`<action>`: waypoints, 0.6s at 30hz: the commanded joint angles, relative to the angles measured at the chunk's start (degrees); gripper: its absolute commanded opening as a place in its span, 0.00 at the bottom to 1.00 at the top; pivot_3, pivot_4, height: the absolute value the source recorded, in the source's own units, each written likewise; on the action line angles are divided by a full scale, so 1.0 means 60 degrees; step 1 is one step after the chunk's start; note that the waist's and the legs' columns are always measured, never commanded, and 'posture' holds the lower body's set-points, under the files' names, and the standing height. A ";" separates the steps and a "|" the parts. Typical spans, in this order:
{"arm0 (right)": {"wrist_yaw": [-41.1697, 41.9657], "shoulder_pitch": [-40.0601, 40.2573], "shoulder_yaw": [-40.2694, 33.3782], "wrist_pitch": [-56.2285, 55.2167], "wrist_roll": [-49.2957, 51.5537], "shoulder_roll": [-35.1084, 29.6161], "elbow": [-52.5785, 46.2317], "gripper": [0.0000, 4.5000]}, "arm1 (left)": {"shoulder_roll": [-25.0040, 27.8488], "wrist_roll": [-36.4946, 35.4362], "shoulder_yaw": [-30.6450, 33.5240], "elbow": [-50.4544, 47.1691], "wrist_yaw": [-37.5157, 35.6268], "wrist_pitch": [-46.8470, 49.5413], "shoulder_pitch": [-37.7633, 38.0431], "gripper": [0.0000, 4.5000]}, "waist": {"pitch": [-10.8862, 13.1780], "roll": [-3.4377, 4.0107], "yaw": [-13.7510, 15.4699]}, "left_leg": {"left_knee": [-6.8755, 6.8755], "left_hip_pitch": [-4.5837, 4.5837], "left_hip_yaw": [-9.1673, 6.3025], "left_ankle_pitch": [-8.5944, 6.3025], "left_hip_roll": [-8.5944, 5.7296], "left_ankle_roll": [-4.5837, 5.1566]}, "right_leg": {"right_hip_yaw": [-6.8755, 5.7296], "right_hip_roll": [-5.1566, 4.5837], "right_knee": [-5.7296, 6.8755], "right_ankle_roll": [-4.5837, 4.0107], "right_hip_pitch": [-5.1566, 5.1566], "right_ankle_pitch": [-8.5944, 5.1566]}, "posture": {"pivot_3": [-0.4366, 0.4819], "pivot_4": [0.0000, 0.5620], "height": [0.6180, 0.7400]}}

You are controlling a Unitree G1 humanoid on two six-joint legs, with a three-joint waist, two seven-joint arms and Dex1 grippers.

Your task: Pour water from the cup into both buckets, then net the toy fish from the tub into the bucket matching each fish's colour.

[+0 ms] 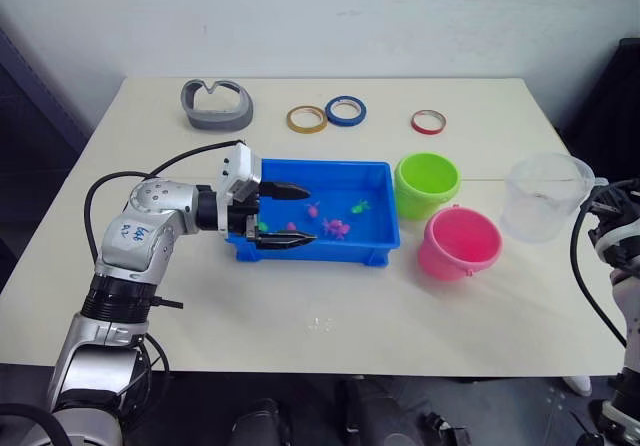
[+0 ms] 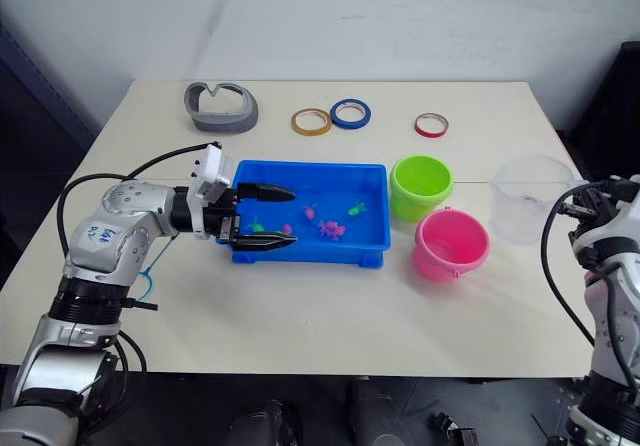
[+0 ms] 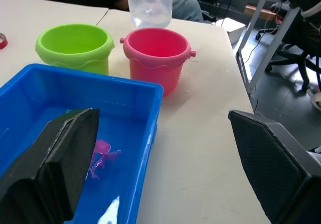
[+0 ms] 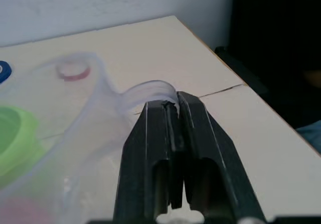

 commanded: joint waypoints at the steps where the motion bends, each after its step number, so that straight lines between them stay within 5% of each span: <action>1: 0.0382 -0.0084 -0.0426 0.0154 0.0333 -0.0589 -0.0696 0.02 | 0.0026 -0.0074 0.0219 -0.0060 -0.0062 -0.0221 -0.0212 1.00 | 0.0000 0.0000 0.0009 | 0.0000 0.0000 0.0000 0.0000 0.0000 0.0000 | 0.0000 0.0000 -0.0001 0.0000 0.0000 0.0000 | 0.48 0.27 0.98; 18: 0.2123 0.1633 -0.0210 -0.0994 -0.1151 -0.1766 -0.1665 0.02 | 0.0127 -0.0324 0.0185 -0.0041 -0.0300 0.0224 -0.0410 1.00 | 0.0001 -0.0001 0.0065 | -0.0004 -0.0003 -0.0004 0.0000 -0.0002 0.0001 | -0.0001 0.0000 -0.0009 0.0007 0.0002 -0.0001 | 0.48 0.27 0.98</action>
